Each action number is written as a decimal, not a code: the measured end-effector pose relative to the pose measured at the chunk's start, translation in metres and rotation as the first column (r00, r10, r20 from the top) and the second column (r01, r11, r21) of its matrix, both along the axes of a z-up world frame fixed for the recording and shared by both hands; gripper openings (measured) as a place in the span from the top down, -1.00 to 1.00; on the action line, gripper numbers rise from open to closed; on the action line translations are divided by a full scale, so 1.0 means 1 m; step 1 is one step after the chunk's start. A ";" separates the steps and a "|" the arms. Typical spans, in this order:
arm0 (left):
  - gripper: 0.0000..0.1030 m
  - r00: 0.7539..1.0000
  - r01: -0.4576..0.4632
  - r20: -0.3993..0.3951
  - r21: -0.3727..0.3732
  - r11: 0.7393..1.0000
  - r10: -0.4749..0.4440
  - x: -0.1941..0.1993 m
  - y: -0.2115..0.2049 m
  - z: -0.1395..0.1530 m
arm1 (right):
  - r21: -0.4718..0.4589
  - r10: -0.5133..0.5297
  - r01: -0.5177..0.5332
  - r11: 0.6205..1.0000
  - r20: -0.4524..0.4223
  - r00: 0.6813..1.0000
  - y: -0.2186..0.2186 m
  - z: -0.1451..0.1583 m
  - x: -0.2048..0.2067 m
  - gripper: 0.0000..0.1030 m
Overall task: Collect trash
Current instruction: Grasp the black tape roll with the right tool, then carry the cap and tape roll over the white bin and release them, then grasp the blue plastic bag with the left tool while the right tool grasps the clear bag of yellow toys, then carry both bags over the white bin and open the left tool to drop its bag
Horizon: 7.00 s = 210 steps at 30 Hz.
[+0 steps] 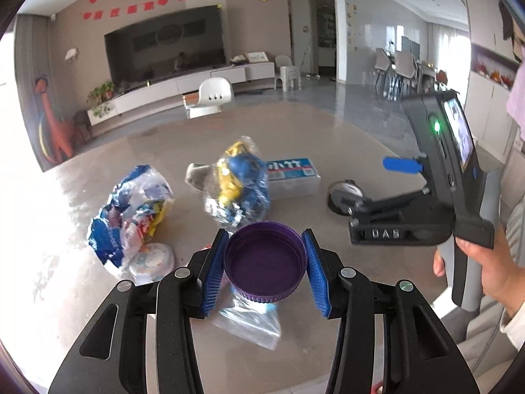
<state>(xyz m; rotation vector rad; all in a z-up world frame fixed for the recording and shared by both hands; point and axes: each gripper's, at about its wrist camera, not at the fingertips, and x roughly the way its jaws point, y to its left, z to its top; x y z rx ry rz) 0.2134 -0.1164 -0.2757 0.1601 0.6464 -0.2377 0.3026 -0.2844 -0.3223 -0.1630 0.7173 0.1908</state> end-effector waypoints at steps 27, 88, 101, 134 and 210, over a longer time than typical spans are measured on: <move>0.12 0.986 0.163 0.039 -0.072 0.984 -0.161 -0.006 -0.109 0.037 | 0.050 -0.235 0.231 0.972 0.133 0.963 -0.116 0.079 -0.130 0.02; -0.90 0.996 0.054 0.062 0.090 0.994 -0.060 -0.046 -0.135 0.021 | 0.085 -0.390 0.381 0.921 0.242 0.888 -0.193 0.044 -0.173 -0.91; -0.90 0.978 -0.158 0.146 0.062 0.986 0.147 -0.042 0.070 0.062 | 0.057 -0.097 0.084 0.995 0.277 0.956 0.024 0.108 -0.118 -0.91; 0.33 0.987 -0.133 -0.110 -0.187 0.973 0.114 0.109 0.162 -0.011 | -0.018 -0.032 0.034 0.999 0.115 0.993 0.149 0.022 0.016 -0.91; 0.32 0.996 -0.065 0.056 -0.178 0.982 0.076 -0.031 0.106 0.074 | 0.180 -0.095 0.142 0.973 -0.249 0.964 0.032 -0.008 -0.095 -0.93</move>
